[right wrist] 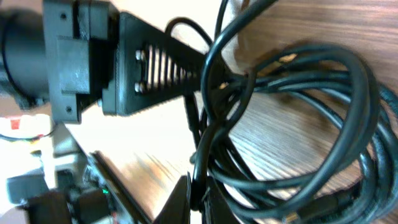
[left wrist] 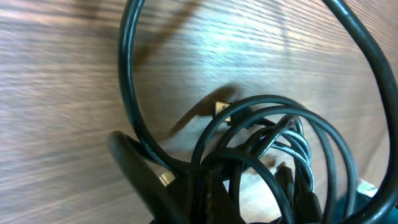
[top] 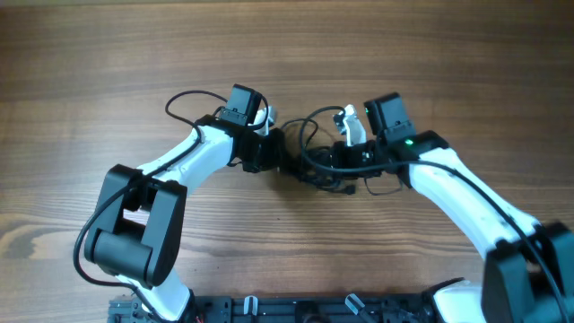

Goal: Untangle cables

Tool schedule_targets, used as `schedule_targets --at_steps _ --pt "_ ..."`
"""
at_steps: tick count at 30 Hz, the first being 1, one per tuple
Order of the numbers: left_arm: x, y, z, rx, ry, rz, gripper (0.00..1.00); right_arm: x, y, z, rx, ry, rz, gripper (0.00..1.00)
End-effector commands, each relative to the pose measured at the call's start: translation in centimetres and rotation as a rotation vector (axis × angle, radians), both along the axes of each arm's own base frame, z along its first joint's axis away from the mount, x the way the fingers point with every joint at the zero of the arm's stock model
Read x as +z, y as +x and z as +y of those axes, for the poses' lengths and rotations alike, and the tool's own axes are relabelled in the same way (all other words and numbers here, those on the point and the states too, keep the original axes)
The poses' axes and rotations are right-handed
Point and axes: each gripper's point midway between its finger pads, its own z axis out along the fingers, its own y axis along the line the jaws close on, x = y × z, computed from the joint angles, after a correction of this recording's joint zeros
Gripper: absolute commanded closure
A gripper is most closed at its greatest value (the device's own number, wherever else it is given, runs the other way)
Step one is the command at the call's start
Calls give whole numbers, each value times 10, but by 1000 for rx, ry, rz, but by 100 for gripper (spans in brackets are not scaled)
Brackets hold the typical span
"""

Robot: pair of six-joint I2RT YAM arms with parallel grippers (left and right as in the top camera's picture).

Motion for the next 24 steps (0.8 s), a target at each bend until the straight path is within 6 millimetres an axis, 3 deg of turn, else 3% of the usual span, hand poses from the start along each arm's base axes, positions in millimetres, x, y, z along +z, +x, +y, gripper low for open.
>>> schedule_targets --at_steps 1,4,8,11,12,15,16,18,20,24 --pt "-55 6 75 125 355 0 96 60 3 -12 48 17 -255 96" --pt "-55 6 77 127 363 -2 96 85 -13 -4 191 63 -405 96" --pt "-55 6 77 127 362 -3 96 77 -5 -21 158 -141 -498 96" --pt "-51 9 78 134 360 -6 96 77 -9 -1 211 -110 -516 96" --pt "-42 14 82 150 356 -12 96 75 -9 7 197 -92 -494 96" --pt "14 37 96 222 310 -97 95 67 -8 37 209 -56 -475 96" --pt "38 42 97 240 272 -148 92 61 0 50 152 -61 -458 96" --pt "59 41 98 251 256 -190 88 52 11 61 39 -71 -412 96" --pt "62 34 99 255 259 -170 88 35 23 68 -90 -106 -364 96" --pt "37 17 98 249 288 -65 91 6 40 75 -211 -150 -325 96"
